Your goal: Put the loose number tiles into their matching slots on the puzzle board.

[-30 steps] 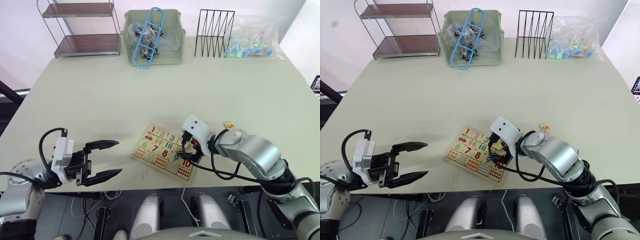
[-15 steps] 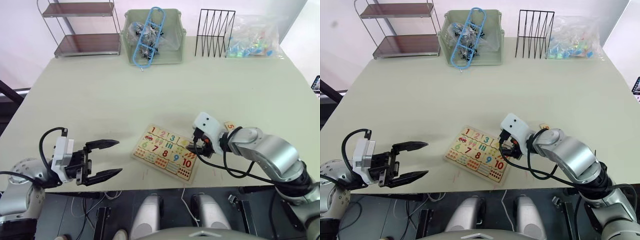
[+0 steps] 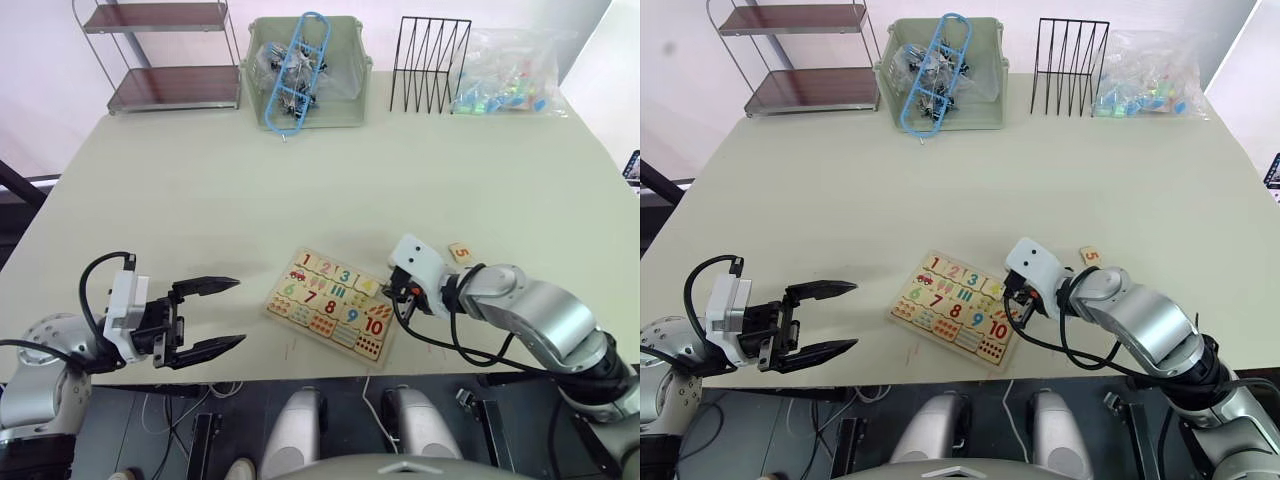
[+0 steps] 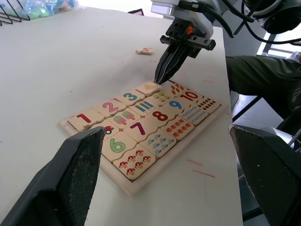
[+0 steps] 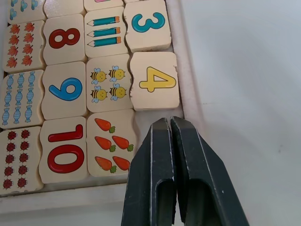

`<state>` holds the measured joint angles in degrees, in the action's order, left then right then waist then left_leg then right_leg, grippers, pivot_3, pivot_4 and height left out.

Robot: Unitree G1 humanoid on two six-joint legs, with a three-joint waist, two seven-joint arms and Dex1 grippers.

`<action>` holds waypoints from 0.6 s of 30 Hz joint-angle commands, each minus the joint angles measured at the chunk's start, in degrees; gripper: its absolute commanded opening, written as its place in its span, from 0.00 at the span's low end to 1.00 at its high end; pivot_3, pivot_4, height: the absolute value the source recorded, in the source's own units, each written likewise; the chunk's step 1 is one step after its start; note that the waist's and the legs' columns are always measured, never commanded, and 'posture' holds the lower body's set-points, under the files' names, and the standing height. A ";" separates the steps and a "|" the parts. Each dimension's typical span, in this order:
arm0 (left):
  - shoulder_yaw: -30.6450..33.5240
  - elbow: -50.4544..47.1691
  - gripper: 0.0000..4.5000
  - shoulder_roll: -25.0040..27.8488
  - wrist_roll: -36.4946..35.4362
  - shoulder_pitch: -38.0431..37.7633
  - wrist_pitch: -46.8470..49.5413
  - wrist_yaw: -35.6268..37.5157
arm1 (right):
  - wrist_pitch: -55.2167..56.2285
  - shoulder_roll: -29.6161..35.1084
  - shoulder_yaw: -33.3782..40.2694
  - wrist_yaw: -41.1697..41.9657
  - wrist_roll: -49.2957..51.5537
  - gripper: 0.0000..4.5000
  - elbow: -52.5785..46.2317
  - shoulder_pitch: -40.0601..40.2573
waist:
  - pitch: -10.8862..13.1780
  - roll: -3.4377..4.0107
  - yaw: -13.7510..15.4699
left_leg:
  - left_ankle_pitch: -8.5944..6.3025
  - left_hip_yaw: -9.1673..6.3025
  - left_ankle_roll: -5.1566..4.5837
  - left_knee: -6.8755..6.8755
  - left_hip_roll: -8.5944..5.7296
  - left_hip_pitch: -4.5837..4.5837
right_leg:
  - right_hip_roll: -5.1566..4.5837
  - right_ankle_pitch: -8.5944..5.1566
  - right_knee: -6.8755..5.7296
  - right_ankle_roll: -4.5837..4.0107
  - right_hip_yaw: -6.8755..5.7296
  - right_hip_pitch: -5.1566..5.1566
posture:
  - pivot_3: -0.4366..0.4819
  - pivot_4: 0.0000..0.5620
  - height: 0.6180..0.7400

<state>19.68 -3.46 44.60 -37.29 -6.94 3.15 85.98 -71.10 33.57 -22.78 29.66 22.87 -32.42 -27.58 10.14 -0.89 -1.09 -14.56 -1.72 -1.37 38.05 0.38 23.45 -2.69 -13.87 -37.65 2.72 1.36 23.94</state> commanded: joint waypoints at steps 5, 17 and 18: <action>0.49 -1.06 1.00 0.25 -0.51 -0.27 -0.13 0.06 | 1.99 -0.75 -0.74 -0.13 -0.67 0.02 0.12 0.62 | 0.00 0.00 0.01 | 0.00 -0.09 0.00 0.01 0.00 0.07 | 0.00 0.01 0.01 0.01 -0.10 0.03 | 0.48 0.27 1.00; 0.75 -1.39 1.00 0.32 -0.64 -0.59 -0.05 0.01 | 2.13 -1.27 -0.87 0.04 -1.23 0.02 0.22 0.56 | 0.00 0.00 0.01 | 0.00 -0.10 0.00 0.06 -0.01 0.07 | 0.01 0.01 -0.01 0.01 -0.11 0.02 | 0.48 0.27 1.00; 0.78 -1.43 1.00 0.33 -0.64 -0.64 -0.05 0.02 | 2.00 -1.25 -0.81 0.07 -1.19 0.02 0.08 0.58 | 0.00 0.00 0.01 | 0.00 -0.10 0.00 0.06 -0.01 0.07 | 0.01 0.02 -0.01 0.01 -0.11 0.01 | 0.48 0.27 1.00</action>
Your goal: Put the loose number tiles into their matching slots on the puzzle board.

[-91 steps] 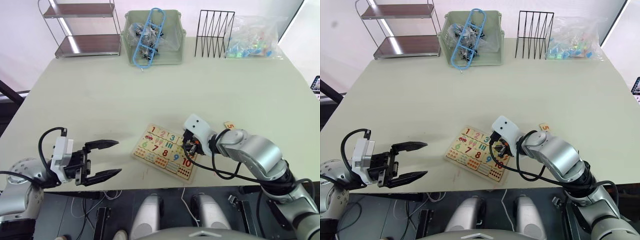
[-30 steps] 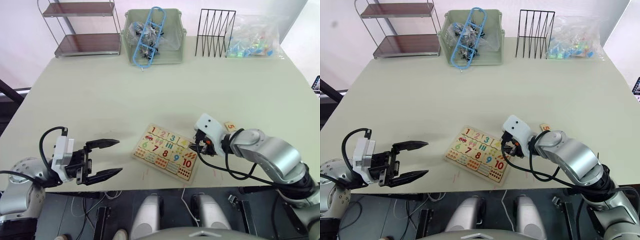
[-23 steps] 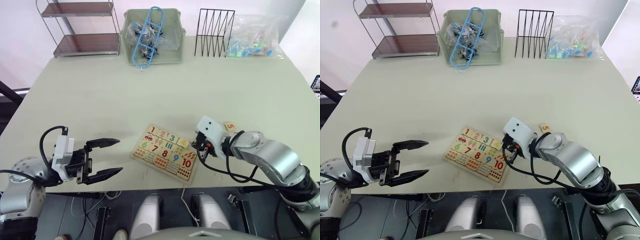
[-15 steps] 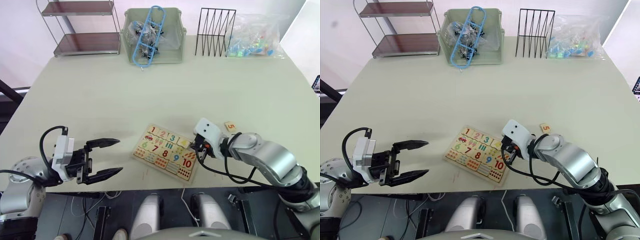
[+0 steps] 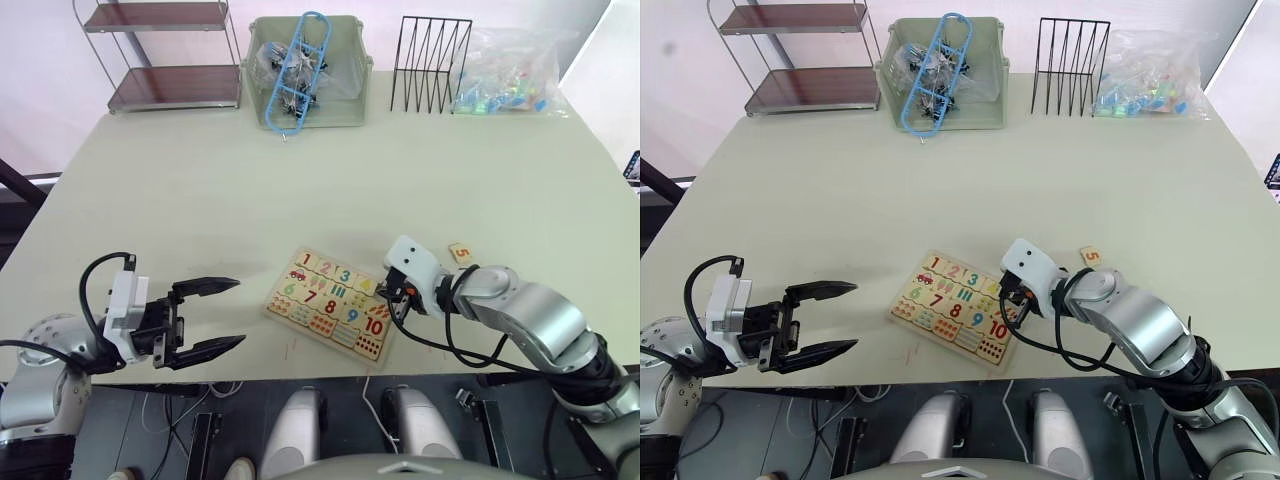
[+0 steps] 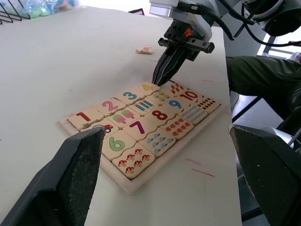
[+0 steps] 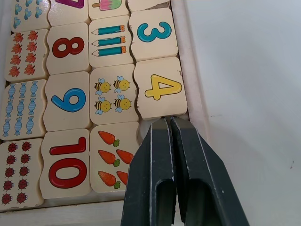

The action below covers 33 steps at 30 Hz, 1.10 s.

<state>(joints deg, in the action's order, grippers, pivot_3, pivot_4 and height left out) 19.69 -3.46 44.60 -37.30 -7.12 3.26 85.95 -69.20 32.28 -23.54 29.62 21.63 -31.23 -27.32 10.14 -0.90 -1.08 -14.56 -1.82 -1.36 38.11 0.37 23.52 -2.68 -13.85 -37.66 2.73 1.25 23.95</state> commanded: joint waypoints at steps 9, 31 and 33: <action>1.06 -1.11 1.00 0.52 -0.35 -0.82 -0.41 -0.09 | -0.42 1.39 2.34 0.34 0.74 0.02 -3.38 1.32 | 0.00 0.00 0.13 | 0.00 -0.01 0.00 0.01 -0.01 0.01 | 0.00 0.00 0.00 0.00 -0.01 0.00 | 0.48 0.27 1.00; 5.04 2.24 1.00 -1.93 2.46 -7.01 -2.86 -7.99 | 37.88 4.08 30.42 12.05 3.63 0.02 -0.17 27.74 | -0.01 -0.02 0.40 | 0.00 -0.09 0.00 0.18 -0.03 0.07 | 0.00 0.01 -0.03 0.03 -0.10 -0.08 | 0.48 0.27 1.00; 5.48 1.96 1.00 -2.26 2.66 -7.71 -3.15 -9.24 | 41.77 3.42 33.85 14.56 5.28 0.02 0.82 31.75 | -0.02 -0.03 0.41 | 0.00 -0.08 0.00 0.19 -0.03 0.03 | 0.00 0.01 -0.05 0.03 -0.09 -0.12 | 0.48 0.27 1.00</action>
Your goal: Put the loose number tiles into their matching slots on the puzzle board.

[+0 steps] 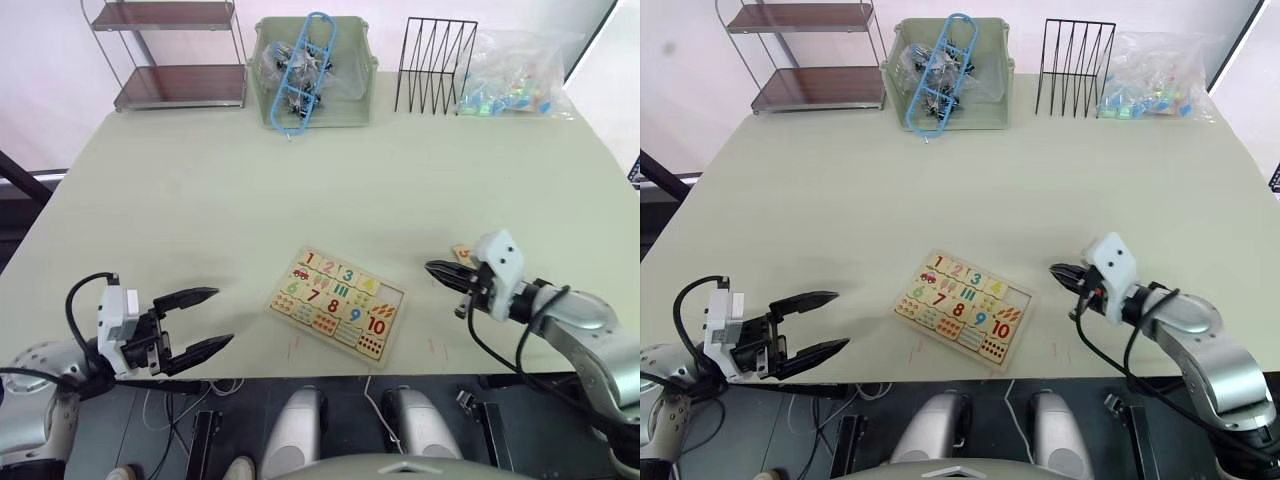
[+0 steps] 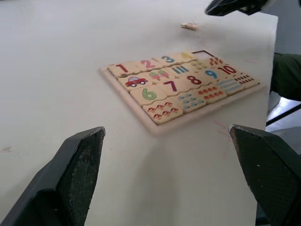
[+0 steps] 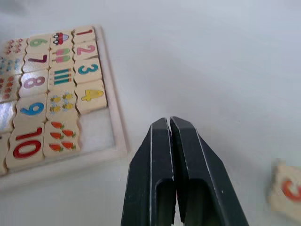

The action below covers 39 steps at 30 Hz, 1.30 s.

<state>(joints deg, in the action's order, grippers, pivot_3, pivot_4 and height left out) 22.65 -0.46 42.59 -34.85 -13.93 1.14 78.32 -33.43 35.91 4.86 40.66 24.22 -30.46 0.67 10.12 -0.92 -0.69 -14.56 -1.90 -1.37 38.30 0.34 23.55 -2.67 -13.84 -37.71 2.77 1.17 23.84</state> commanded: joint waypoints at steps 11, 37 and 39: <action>5.52 -2.40 1.00 -3.49 0.52 -4.57 -1.87 -9.03 | 22.79 -4.28 17.39 10.30 7.02 0.48 9.12 14.77 | -0.01 -0.02 -0.05 | -0.01 0.27 0.00 -0.05 0.09 -0.66 | -0.02 -0.26 -0.03 0.01 0.32 -0.49 | 0.48 0.27 1.00; 5.91 -12.24 1.00 -14.02 2.59 -7.17 -0.66 -29.82 | 41.02 -12.46 16.09 7.46 2.20 0.97 22.03 17.59 | -0.04 -0.03 0.04 | -0.01 0.42 0.00 -0.08 0.10 -0.74 | 0.04 -0.15 -0.07 -0.19 0.44 -0.49 | 0.48 0.27 1.00; 5.67 -12.06 1.00 -14.27 2.93 -6.92 -0.76 -30.09 | 41.15 -12.74 15.44 6.84 1.96 0.97 21.55 17.71 | -0.04 -0.03 0.04 | -0.01 0.42 0.00 -0.08 0.10 -0.74 | 0.04 -0.15 -0.07 -0.19 0.44 -0.49 | 0.48 0.27 1.00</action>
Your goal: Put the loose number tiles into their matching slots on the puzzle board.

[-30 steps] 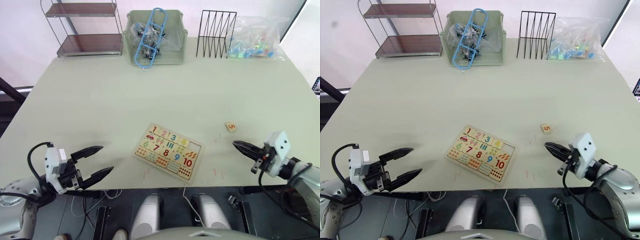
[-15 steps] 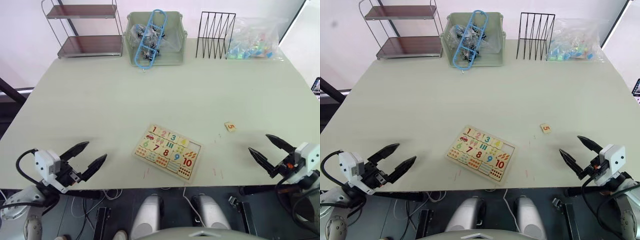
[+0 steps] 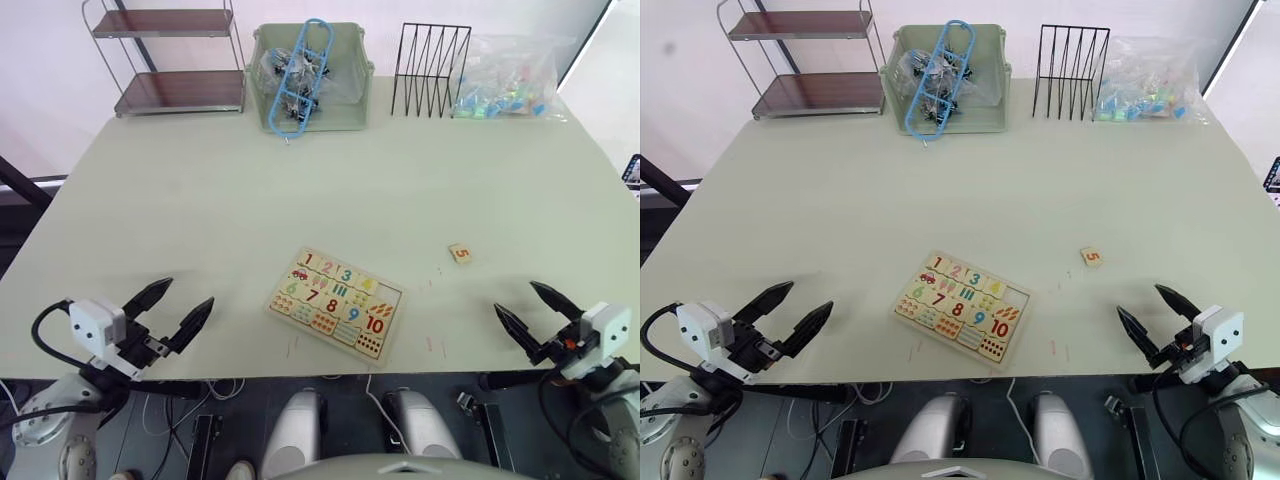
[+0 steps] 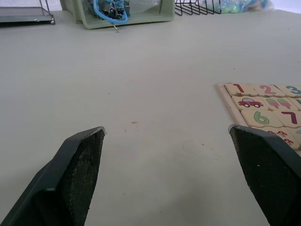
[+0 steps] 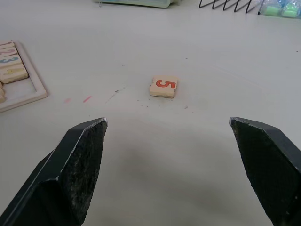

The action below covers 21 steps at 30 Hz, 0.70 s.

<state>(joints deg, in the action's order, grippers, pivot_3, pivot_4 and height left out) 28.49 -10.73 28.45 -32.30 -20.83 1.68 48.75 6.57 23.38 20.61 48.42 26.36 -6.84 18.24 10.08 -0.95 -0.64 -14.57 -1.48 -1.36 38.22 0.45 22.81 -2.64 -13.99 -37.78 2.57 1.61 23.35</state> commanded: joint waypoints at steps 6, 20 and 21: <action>-0.35 -1.10 1.00 -0.79 0.92 0.21 -1.83 -1.17 | 1.82 -0.50 -1.34 -1.51 -0.54 0.97 -2.82 1.03 | 0.00 0.00 0.00 | 0.00 0.00 0.00 0.00 0.00 0.00 | 0.00 0.00 0.00 0.00 0.00 0.00 | 0.48 0.27 1.00; 0.03 -0.82 1.00 -1.59 1.18 -0.60 -3.34 -1.99 | 3.78 -1.17 -3.41 -1.39 -0.40 0.97 0.27 -1.26 | -0.01 -0.01 0.02 | 0.00 0.01 0.00 0.00 0.00 0.00 | 0.00 0.00 -0.01 0.00 0.00 0.00 | 0.48 0.27 1.00; 0.01 -0.79 1.00 -1.62 1.19 -0.62 -3.48 -2.03 | 3.94 -1.11 -3.46 -1.26 -0.38 0.97 0.60 -1.41 | -0.01 0.00 0.03 | 0.00 0.00 0.00 0.00 0.00 0.00 | 0.00 0.00 -0.01 0.00 0.00 0.00 | 0.48 0.27 1.00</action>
<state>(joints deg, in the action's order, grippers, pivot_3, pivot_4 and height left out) 27.15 -10.60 26.72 -30.96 -21.19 -0.41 47.02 9.17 22.02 16.61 46.99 25.45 -5.78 16.93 10.07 -0.95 -0.61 -14.57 -1.48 -1.36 38.22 0.44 22.81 -2.63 -13.99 -37.78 2.57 1.61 23.35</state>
